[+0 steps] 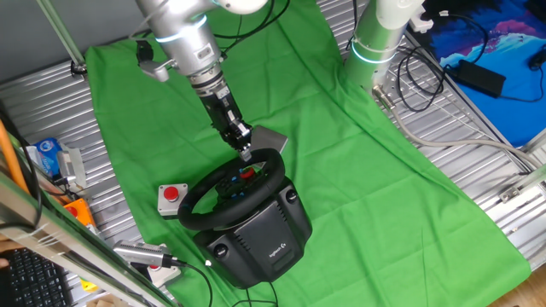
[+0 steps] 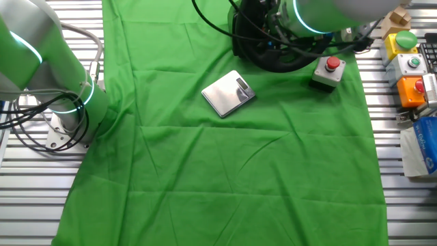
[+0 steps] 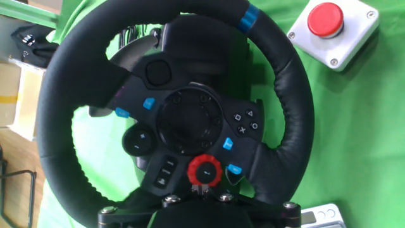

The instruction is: Rotate the steering wheel 90 degrees clockwise

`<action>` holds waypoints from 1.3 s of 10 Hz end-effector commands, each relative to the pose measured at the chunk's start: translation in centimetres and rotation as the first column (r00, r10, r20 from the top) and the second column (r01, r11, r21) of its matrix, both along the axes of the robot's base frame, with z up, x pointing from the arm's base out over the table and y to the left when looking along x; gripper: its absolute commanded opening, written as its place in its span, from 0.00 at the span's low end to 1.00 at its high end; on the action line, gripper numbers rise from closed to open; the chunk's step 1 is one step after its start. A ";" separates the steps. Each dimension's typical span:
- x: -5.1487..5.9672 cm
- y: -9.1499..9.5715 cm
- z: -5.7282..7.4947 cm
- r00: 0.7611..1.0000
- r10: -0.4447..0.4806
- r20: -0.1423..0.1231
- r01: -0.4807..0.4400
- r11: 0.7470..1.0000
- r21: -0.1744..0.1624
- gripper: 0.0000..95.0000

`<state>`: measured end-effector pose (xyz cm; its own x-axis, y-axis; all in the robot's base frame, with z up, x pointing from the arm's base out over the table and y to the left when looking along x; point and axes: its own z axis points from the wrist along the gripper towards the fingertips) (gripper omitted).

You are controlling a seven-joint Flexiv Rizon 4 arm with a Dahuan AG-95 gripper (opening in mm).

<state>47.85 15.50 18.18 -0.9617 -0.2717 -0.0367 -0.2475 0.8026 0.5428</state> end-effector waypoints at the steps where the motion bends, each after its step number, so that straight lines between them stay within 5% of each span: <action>1: -0.5 0.1 -0.3 1.000 -0.012 0.003 0.012 1.000 0.007 0.00; 8: -1.7 2.0 -1.4 0.997 -0.081 -0.005 0.081 0.996 0.043 0.00; 13: -2.0 3.6 -1.9 0.996 -0.093 -0.013 0.094 0.995 0.039 0.00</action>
